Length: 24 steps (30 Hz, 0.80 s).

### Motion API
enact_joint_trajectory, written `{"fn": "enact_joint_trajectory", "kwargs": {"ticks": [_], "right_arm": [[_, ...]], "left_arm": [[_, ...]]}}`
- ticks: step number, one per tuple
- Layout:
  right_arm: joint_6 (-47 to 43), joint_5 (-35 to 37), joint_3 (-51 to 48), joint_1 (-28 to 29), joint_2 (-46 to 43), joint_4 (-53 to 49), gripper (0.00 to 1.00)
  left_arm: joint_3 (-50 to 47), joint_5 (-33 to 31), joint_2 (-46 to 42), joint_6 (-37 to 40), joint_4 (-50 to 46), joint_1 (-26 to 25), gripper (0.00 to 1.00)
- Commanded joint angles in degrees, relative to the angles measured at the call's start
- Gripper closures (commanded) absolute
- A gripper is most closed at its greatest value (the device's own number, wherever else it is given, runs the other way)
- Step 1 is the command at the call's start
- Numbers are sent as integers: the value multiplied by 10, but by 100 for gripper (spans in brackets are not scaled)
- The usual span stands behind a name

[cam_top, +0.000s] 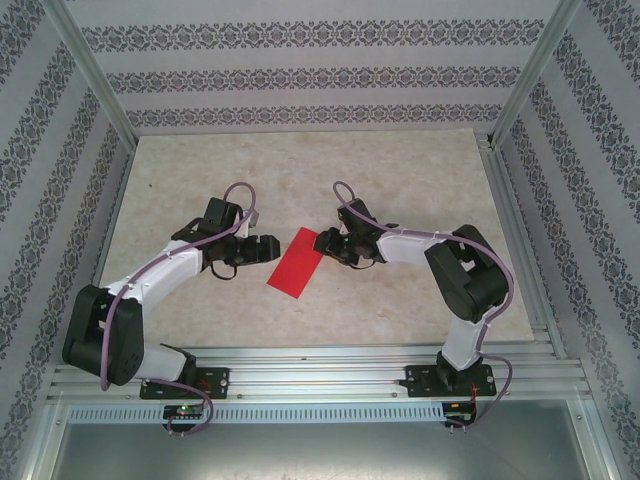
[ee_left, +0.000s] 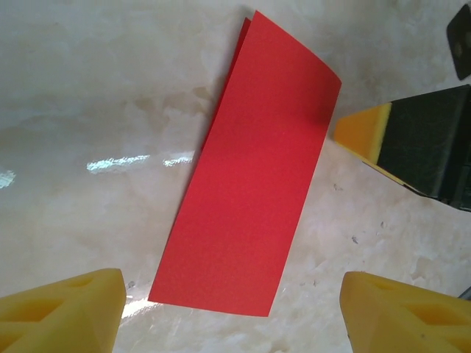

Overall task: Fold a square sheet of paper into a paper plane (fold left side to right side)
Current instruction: Move the paper to the center of the table.

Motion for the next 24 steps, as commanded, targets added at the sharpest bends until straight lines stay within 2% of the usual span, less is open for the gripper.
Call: {"fn": "enact_joint_trajectory", "kwargs": {"ticks": [1, 9, 14, 17, 22, 24], "right_arm": [[39, -5, -4, -7, 15, 45, 55], [90, -40, -17, -8, 49, 119, 56], [101, -45, -26, -9, 55, 163, 63], [96, -47, -26, -11, 54, 183, 70], [79, -56, -31, -19, 51, 205, 95], [63, -64, -36, -24, 40, 209, 100]], "left_arm": [[-12, 21, 13, -12, 50, 6, 23], [-19, 29, 31, -17, 66, 6, 23], [-19, 28, 32, -15, 64, 6, 23], [-19, 26, 34, -14, 65, 6, 23], [-19, 25, 29, -13, 64, 10, 23], [-20, 32, 25, -13, 66, 16, 23]]}}
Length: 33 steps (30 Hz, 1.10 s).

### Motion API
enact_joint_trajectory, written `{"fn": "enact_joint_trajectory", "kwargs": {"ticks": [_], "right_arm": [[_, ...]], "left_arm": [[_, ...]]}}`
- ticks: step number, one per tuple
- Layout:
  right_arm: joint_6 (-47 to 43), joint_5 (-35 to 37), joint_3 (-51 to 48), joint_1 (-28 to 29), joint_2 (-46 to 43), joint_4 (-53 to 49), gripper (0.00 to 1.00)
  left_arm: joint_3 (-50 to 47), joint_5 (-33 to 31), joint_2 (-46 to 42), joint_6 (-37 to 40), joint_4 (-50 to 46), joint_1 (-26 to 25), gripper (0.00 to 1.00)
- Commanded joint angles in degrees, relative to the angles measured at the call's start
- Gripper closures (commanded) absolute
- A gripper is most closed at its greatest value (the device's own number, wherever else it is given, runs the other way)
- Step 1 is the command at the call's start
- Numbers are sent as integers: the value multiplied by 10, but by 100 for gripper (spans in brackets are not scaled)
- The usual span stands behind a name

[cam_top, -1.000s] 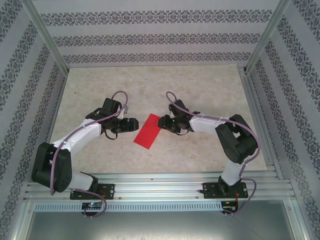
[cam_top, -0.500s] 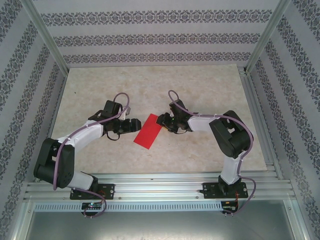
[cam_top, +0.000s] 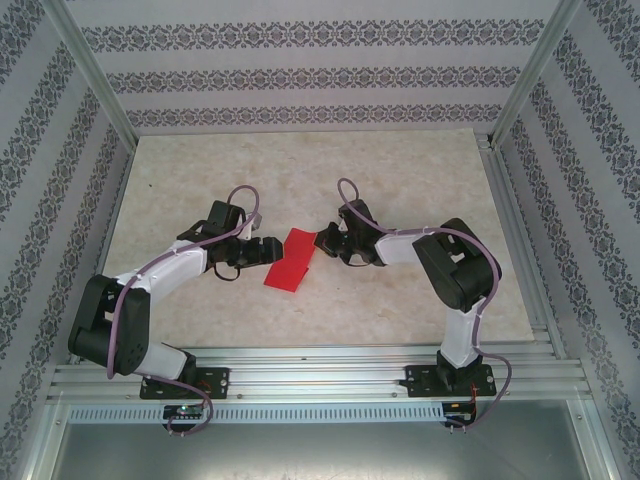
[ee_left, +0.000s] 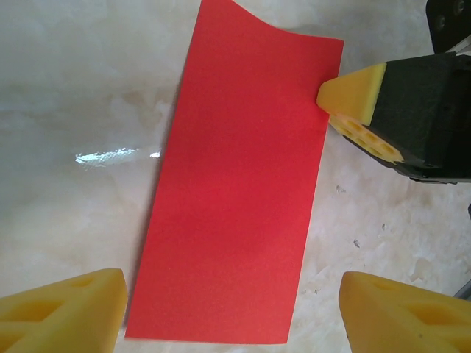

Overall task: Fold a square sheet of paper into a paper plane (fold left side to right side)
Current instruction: Move the paper to the center of the table.

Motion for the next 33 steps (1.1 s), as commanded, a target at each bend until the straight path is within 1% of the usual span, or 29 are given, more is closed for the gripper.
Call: {"fn": "enact_joint_trajectory", "kwargs": {"ticks": [1, 4, 7, 10, 12, 14, 17, 19, 22, 26, 33], "right_arm": [[-36, -19, -13, -12, -16, 31, 100], [-90, -39, -18, -20, -45, 12, 100], [-125, -64, -32, -32, -75, 6, 100], [-124, -98, -45, -49, -87, 11, 100], [-114, -114, -53, -59, -90, 15, 100], [-106, -124, -62, -67, -92, 24, 100], [-93, -135, -73, -77, -91, 39, 100], [-88, -139, -79, -83, -89, 45, 100], [-102, -134, -81, -90, -86, 23, 100], [-140, -120, -80, -101, -77, -18, 100], [-166, -113, -84, -113, -46, -29, 100]], "left_arm": [[-7, 18, -9, -4, 30, 19, 23], [-22, 58, -28, -17, 64, 43, 22], [-38, 103, -47, -33, 99, 66, 19], [-45, 145, -46, -51, 121, 72, 18], [-57, 182, -34, -85, 157, 73, 17], [-72, 206, -23, -118, 196, 72, 17], [-91, 214, -5, -151, 241, 67, 19], [-98, 220, 19, -167, 270, 59, 23], [-102, 221, 55, -189, 309, 43, 29], [-92, 208, 90, -195, 323, 22, 32], [-54, 187, 138, -186, 303, -11, 34]]}}
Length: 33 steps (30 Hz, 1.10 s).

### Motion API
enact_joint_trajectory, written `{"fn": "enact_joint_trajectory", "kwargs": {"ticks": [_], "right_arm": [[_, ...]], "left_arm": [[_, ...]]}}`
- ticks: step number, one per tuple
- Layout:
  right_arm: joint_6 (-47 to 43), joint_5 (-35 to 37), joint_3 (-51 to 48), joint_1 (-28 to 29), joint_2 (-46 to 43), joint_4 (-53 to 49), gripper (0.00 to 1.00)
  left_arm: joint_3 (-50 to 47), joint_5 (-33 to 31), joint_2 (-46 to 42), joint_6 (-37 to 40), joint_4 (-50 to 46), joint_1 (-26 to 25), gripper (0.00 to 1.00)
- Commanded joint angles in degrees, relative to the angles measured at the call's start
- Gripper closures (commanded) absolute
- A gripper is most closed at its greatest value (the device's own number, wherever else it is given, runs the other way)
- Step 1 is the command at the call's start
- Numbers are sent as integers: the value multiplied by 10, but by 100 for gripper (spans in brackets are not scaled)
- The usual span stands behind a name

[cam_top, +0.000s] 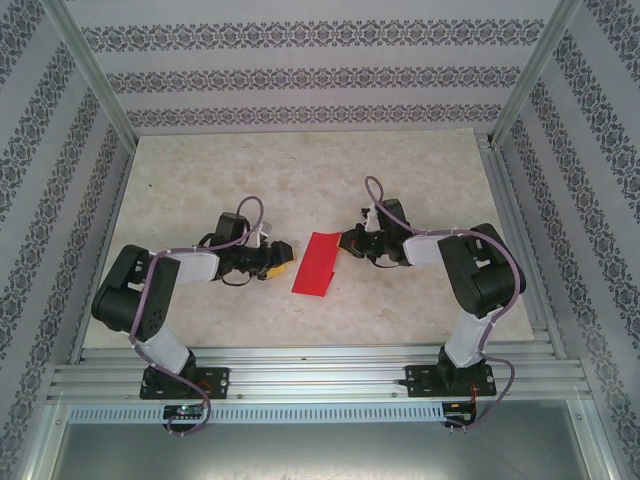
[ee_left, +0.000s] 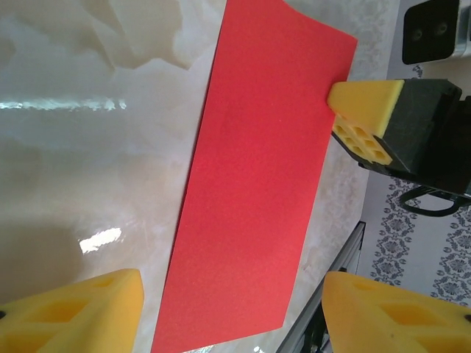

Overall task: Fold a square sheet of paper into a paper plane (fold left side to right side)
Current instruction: Move the paper to the center of the table, then third fold the triangle at the center of the table.

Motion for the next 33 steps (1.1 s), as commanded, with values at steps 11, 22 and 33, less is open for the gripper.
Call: {"fn": "enact_joint_trajectory", "kwargs": {"ticks": [11, 22, 33], "right_arm": [[-110, 59, 22, -13, 22, -110, 100], [-97, 44, 14, -14, 29, -81, 100], [-92, 34, 16, -13, 29, -72, 100]], "left_arm": [[74, -39, 59, 27, -46, -54, 35], [105, -49, 82, 60, -108, -84, 45], [135, -51, 102, 84, -144, -102, 51]]}}
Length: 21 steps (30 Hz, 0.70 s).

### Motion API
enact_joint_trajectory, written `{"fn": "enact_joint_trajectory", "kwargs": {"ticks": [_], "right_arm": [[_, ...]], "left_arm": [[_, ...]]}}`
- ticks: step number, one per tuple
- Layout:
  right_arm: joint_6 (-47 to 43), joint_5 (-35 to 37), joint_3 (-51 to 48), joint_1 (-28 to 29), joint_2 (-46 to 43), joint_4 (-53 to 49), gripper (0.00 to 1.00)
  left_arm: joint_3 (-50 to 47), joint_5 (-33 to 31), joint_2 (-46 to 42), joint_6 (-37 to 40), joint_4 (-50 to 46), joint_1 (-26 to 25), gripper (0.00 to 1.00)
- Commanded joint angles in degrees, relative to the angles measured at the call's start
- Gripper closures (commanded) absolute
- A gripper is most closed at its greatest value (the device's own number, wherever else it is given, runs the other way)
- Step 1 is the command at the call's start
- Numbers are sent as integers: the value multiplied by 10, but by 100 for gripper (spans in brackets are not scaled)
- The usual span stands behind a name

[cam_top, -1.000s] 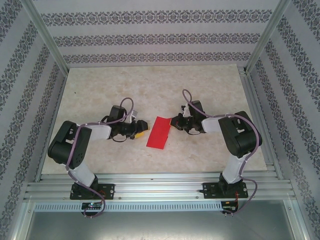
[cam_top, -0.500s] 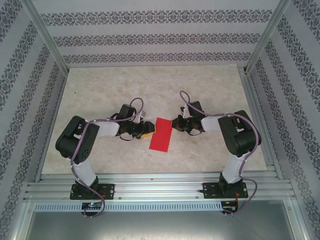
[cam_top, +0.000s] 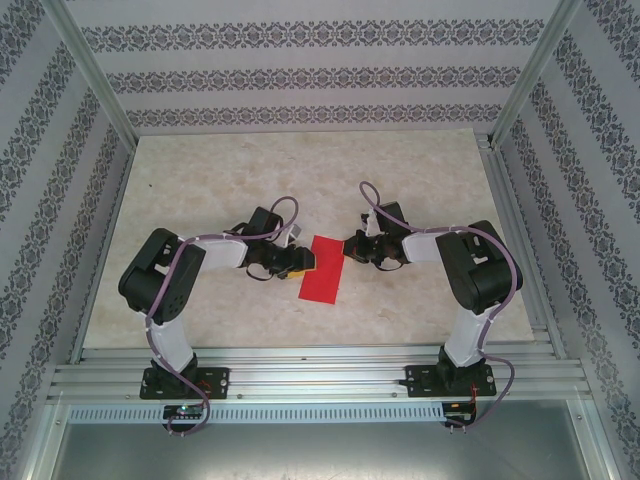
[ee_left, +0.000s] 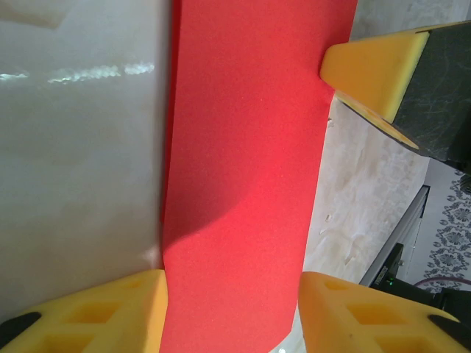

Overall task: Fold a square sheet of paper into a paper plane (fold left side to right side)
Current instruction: Third fold the triangle at the center of the table.

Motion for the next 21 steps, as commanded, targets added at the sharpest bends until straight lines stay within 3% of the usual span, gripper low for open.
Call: {"fn": "enact_joint_trajectory", "kwargs": {"ticks": [1, 10, 13, 15, 21], "right_arm": [[-10, 9, 0, -9, 15, 5, 100], [-9, 7, -1, -8, 14, 6, 98], [-14, 13, 1, -10, 3, -1, 91], [-24, 29, 1, -14, -17, -18, 80], [-94, 148, -2, -17, -121, -132, 63]], "left_arm": [[9, 0, 10, 16, -14, -12, 53], [15, -10, -13, 15, -18, -12, 61], [15, -18, -23, 16, -23, -11, 63], [14, -23, -30, 15, -24, -12, 63], [8, -55, -73, 9, -31, -9, 63]]}}
